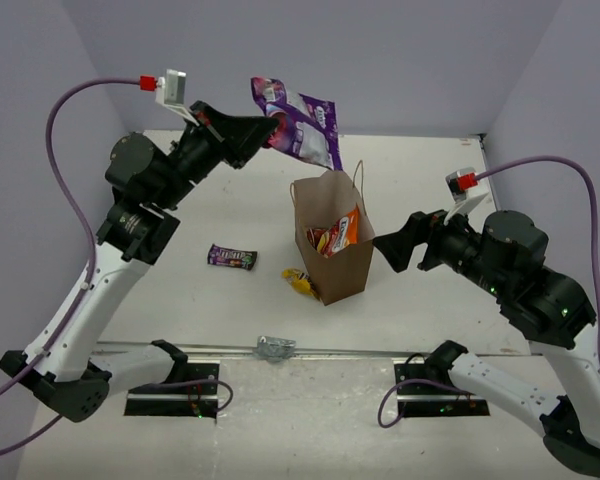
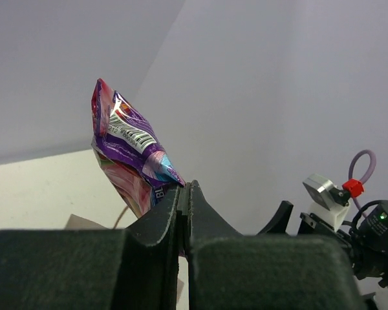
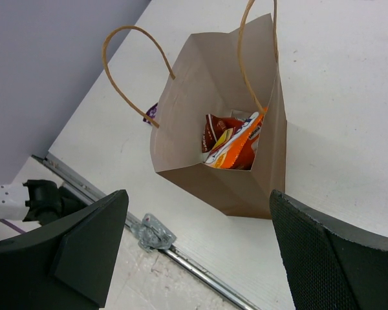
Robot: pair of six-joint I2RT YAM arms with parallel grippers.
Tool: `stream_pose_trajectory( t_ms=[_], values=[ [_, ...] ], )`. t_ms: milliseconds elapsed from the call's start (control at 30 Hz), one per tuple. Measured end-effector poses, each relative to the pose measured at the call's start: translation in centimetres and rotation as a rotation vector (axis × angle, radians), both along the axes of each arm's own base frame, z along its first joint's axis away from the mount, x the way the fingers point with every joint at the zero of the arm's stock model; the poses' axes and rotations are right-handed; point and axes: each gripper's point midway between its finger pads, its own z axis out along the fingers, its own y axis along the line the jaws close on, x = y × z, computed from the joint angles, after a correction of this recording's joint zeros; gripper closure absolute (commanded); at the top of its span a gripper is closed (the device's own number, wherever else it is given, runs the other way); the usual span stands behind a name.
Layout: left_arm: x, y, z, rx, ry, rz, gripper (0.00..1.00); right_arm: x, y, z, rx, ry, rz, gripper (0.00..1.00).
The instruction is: Place the snacks into the paper bag
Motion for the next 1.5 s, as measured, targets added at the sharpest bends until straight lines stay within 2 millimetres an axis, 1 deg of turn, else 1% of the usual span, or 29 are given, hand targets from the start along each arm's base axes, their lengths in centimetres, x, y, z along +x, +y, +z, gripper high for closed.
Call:
stream_pose_trajectory(
  t_ms=[67,167,300,400,433,467,500,533,567,733,800,900,1000,1067,1100,1133,1167,1200,1233,1300,1333,1367,1400,1433,1500],
  values=[
    [-0.7,-1.4,-0.1,0.001,0.027,-0.019,1.00,0.0,0.0,0.0,0.000,0.000,-0.001,0.07],
    [-0.6,-2.8,-1.4,0.025,0.080,-0.001,1.00,0.0,-0.1,0.0,0.001,-0.002,-0.002,0.07],
    [0.0,-3.3,-3.7,0.061,0.156,0.064,1.00,-0.2,-0.2,0.2,0.006,-0.008,-0.002,0.07],
    [0.0,-3.6,-4.7,0.078,0.184,0.085,1.00,-0.3,-0.2,0.3,0.008,-0.010,-0.002,0.07],
    [0.0,-3.7,-4.9,0.082,0.191,0.087,0.97,-0.3,-0.2,0.3,0.008,-0.010,-0.002,0.07],
    [-0.1,-3.9,-5.0,0.085,0.193,0.084,0.84,-0.2,-0.2,0.3,0.008,-0.010,-0.003,0.07],
    [-0.2,-4.1,-5.1,0.091,0.191,0.081,0.41,-0.2,-0.2,0.3,0.008,-0.010,-0.003,0.06],
    [-0.2,-4.2,-5.2,0.098,0.186,0.079,0.06,-0.2,-0.2,0.3,0.008,-0.010,-0.003,0.06],
    [-0.3,-4.3,-5.1,0.098,0.184,0.076,0.00,-0.2,-0.2,0.3,0.008,-0.010,-0.003,0.06],
    [-0.4,-4.1,-4.8,0.110,0.163,0.087,0.00,-0.2,-0.2,0.2,0.007,-0.009,-0.002,0.06],
    [-0.3,-3.0,-4.1,0.128,0.152,0.137,0.00,-0.2,-0.2,0.2,0.007,-0.008,-0.002,0.06],
    [-1.0,-0.1,-2.6,0.123,0.132,0.229,0.00,-0.2,-0.2,0.2,0.006,-0.008,-0.003,0.06],
    [-2.3,4.0,-1.8,0.094,0.126,0.323,0.00,-0.2,-0.2,0.2,0.007,-0.008,-0.004,0.06],
    [-2.5,7.1,-3.0,0.097,0.140,0.400,0.00,-0.2,-0.2,0.2,0.007,-0.008,-0.005,0.06],
    [-2.1,9.3,-4.1,0.102,0.149,0.460,0.00,-0.2,-0.3,0.2,0.008,-0.007,-0.007,0.06],
    [-1.7,11.0,-5.4,0.117,0.168,0.510,0.00,-0.1,-0.3,0.2,0.007,-0.006,-0.008,0.06],
    [-1.1,12.8,-7.2,0.138,0.191,0.557,0.00,-0.1,-0.3,0.1,0.007,-0.005,-0.009,0.06],
    [-0.1,14.9,-9.3,0.160,0.226,0.612,0.00,-0.1,-0.3,0.1,0.007,-0.005,-0.009,0.06],
    [0.7,16.4,-11.8,0.188,0.273,0.634,0.00,-0.1,-0.3,0.1,0.006,-0.004,-0.009,0.06],
    [2.3,18.8,-17.5,0.227,0.392,0.635,0.00,-0.1,-0.3,0.0,0.006,-0.003,-0.009,0.06],
    [2.7,19.5,-20.5,0.232,0.456,0.615,0.00,-0.1,-0.3,0.0,0.006,-0.003,-0.009,0.06],
    [2.9,20.3,-24.1,0.234,0.541,0.597,0.00,-0.1,-0.3,0.0,0.006,-0.003,-0.009,0.06],
    [2.7,20.9,-27.4,0.228,0.627,0.578,0.00,-0.1,-0.3,0.0,0.007,-0.004,-0.009,0.06],
    [2.2,21.0,-30.3,0.220,0.702,0.554,0.00,-0.1,-0.3,0.0,0.006,-0.002,-0.008,0.06],
    [0.9,20.9,-34.1,0.211,0.808,0.520,0.00,-0.1,-0.3,-0.1,0.006,0.001,-0.008,0.05]
  ],
)
